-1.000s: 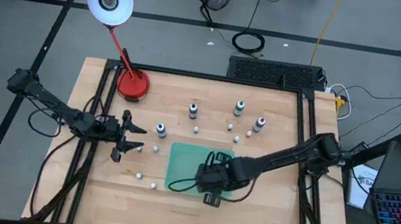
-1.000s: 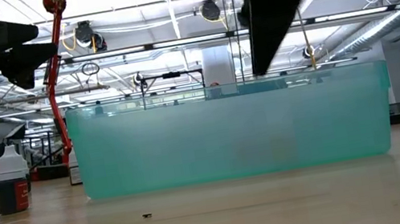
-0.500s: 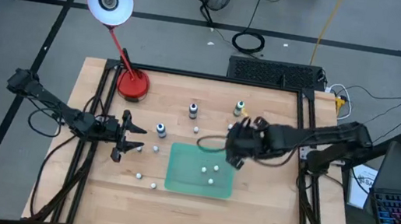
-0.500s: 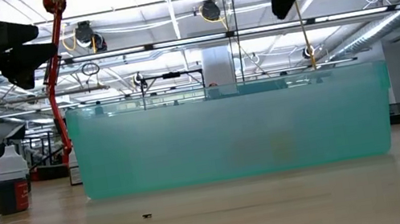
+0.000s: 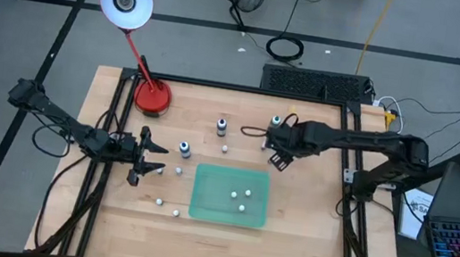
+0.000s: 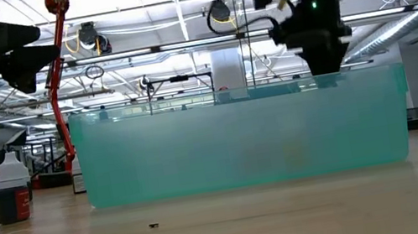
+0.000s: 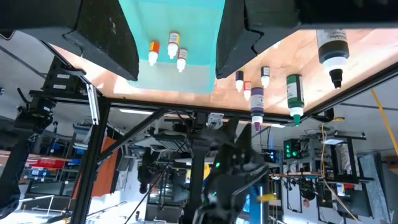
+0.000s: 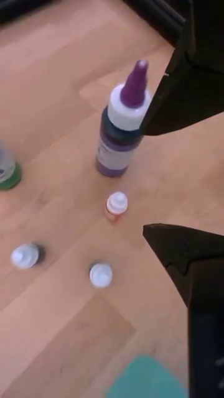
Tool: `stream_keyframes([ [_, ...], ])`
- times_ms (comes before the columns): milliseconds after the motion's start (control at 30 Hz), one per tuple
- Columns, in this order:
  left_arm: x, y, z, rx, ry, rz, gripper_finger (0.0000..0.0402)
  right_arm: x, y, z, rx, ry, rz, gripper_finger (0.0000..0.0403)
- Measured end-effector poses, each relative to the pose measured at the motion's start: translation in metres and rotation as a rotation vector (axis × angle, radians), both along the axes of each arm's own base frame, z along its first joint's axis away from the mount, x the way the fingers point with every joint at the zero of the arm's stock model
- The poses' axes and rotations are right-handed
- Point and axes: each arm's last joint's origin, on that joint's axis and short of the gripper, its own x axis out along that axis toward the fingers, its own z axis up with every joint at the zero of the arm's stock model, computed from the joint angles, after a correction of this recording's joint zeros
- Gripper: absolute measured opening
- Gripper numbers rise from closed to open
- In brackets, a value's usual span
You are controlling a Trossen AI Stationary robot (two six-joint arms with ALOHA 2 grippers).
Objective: Pick & Place food coloring
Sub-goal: Put the small yellow food coloring bottle into the green bin
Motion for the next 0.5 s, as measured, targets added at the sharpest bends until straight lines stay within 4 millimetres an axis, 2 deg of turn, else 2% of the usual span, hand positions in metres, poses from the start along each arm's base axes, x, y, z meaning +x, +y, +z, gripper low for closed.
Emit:
stream_keyframes([
  [233, 0.000, 0.000, 0.000, 0.000, 0.000, 0.000, 0.0214, -0.002, -0.012, -0.031, 0.092, -0.084, 0.000, 0.0228],
  [500, 0.000, 0.000, 0.000, 0.000, 0.000, 0.000, 0.0214, -0.005, -0.019, -0.047, 0.078, -0.126, -0.001, 0.0227],
])
